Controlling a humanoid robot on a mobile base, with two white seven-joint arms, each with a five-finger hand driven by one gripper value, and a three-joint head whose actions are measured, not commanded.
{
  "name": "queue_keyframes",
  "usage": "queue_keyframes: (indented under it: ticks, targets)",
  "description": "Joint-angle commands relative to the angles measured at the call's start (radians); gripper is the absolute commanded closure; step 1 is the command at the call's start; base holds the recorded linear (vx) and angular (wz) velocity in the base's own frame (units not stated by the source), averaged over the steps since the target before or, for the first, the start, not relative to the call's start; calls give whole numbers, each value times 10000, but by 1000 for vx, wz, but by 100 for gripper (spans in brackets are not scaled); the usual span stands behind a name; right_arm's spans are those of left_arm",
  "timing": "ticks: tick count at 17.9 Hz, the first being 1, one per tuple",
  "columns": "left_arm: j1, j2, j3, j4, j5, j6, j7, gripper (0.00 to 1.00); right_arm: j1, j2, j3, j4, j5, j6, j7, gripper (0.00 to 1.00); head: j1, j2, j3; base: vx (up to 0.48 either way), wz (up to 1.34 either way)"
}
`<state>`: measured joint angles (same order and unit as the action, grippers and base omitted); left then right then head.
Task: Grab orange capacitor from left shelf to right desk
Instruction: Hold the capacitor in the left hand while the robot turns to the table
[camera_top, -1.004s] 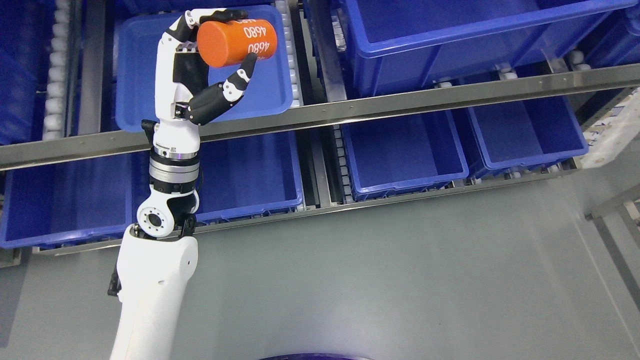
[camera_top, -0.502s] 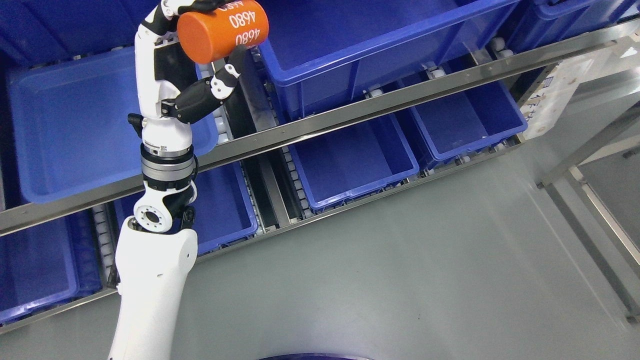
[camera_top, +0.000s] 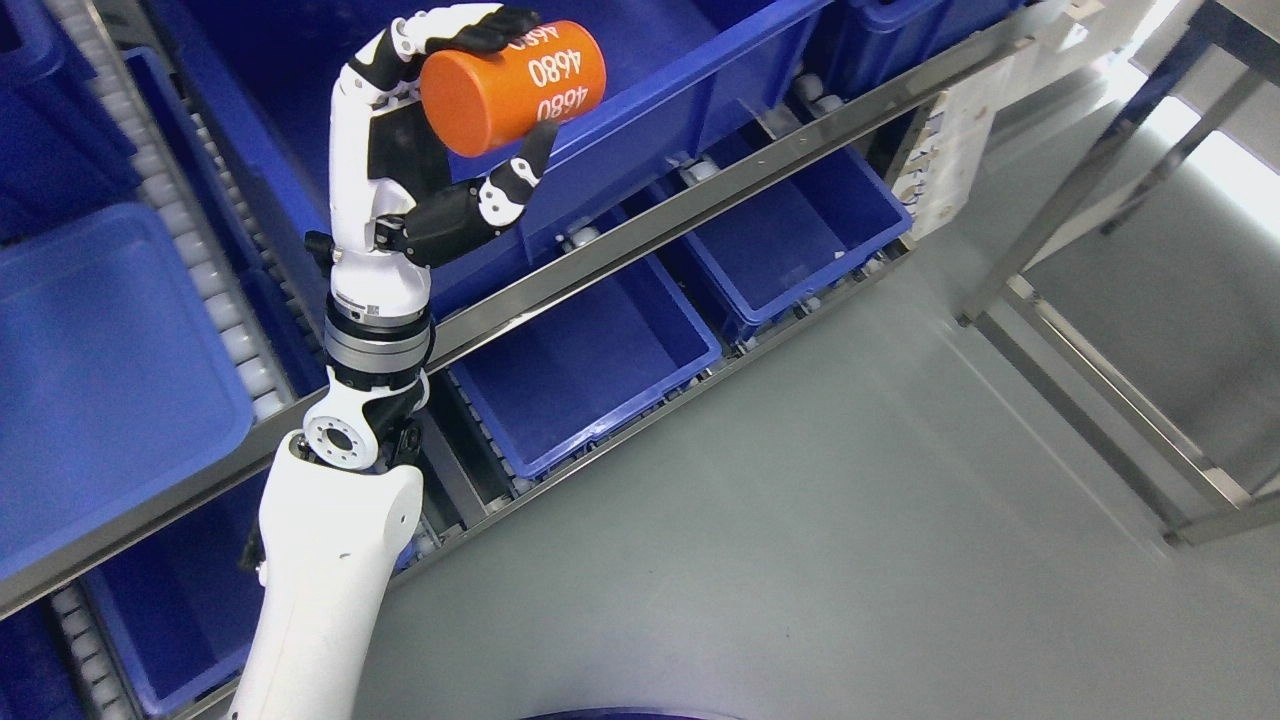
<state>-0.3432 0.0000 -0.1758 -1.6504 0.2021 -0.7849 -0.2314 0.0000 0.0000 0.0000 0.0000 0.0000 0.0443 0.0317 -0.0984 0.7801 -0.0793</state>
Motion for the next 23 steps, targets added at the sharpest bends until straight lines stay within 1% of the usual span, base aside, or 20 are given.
queue_keyframes:
  ticks: [1,7,12,17,23]
  targets:
    - [194,175,-1385,-32,4,-5,-2,98,15,-174,-107,-337,0,2,6,0,0,0,0,144,-509]
    - [1068,175,-2322,-32,-11,-5,-2,98,15,-174,-107,-337,0,2,6,0,0,2,0,110,-487]
    - [1024,175,-2705,-17,-11,69,13,98,15,-174,-107,-337,0,-14,6,0,0,3,0,156,-608]
    - [672,175,-2752,-17,-12,1036,28,97,15,-174,-107,-337,0,2,6,0,0,5,0,211,-615]
    - [135,175,-2645,14,-12,1711,120,97,15,-174,-107,-337,0,1,6,0,0,5,0,280,-521]
